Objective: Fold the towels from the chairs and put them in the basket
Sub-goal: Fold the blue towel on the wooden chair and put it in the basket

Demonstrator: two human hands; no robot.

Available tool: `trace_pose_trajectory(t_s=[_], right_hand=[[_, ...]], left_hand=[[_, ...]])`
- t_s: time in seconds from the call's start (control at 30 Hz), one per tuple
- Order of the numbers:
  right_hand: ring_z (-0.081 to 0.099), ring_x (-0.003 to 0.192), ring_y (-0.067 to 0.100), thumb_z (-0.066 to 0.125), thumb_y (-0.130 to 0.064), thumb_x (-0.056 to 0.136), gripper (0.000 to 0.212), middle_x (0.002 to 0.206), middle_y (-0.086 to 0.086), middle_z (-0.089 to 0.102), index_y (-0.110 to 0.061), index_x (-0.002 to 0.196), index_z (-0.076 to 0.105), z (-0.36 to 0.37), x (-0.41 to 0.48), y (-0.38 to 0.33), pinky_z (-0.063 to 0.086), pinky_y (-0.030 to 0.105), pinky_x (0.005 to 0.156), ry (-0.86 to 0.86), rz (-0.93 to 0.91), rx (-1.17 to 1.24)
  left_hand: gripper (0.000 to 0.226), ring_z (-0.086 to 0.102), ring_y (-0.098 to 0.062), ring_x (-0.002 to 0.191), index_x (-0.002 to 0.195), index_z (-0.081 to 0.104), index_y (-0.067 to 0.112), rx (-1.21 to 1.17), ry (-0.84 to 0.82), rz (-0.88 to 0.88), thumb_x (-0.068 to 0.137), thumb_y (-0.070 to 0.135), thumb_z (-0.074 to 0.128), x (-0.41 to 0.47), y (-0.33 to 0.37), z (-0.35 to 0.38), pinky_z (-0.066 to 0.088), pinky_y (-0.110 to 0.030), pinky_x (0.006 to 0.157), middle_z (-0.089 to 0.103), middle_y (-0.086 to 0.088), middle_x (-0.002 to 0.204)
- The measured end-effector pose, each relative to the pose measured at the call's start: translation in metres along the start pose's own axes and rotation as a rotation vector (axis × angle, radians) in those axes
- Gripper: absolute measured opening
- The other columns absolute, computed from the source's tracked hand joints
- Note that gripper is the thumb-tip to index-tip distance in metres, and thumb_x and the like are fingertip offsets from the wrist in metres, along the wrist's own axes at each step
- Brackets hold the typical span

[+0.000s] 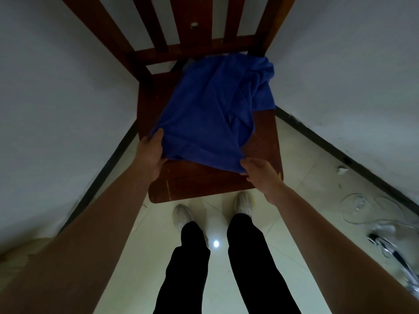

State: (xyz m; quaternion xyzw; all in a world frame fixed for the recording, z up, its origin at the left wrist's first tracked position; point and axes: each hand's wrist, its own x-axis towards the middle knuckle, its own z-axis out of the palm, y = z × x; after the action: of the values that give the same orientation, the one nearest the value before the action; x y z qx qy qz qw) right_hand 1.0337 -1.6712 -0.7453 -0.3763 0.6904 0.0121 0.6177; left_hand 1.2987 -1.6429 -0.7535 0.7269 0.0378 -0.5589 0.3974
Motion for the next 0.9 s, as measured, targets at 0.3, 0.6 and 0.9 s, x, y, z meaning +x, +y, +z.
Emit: trace_pose_trajectory(t_s=[0.3,0.6,0.9], right_hand=[[0.062,0.086,0.012,0.045,-0.033,0.104,0.021,0.094,-0.003,0.063,-0.020,0.109,0.061,-0.044,-0.088,-0.127,0.056,0.031,0.084,0.262,-0.369,0.212],[0.059,0.069,0.010,0.053,-0.023,0.104,0.023,0.087,0.000,0.062,-0.017,0.125,0.059,-0.074,-0.132,-0.163,0.051,0.026,0.058,0.319,-0.377,0.597],[0.061,0.102,0.017,0.044,0.008,0.092,0.045,0.110,0.002,0.061,-0.006,0.132,0.061,-0.112,-0.225,-0.230,0.058,0.028,0.086,0.226,-0.542,0.592]], left_hand=[[0.043,0.062,-0.016,0.092,0.106,0.051,0.012,0.372,0.191,0.375,0.087,0.046,0.069,-0.109,0.106,-0.029,0.054,-0.030,0.076,0.062,-0.009,0.106],[0.102,0.055,-0.017,0.109,0.147,0.032,0.026,0.588,-0.012,0.334,0.064,0.062,0.079,-0.166,0.124,-0.040,0.049,-0.027,0.085,0.050,-0.008,0.131],[0.053,0.058,-0.025,0.088,0.116,0.055,0.010,1.269,-0.015,1.016,0.074,0.028,0.083,-0.247,0.166,-0.056,0.055,-0.039,0.073,0.047,-0.013,0.115]])
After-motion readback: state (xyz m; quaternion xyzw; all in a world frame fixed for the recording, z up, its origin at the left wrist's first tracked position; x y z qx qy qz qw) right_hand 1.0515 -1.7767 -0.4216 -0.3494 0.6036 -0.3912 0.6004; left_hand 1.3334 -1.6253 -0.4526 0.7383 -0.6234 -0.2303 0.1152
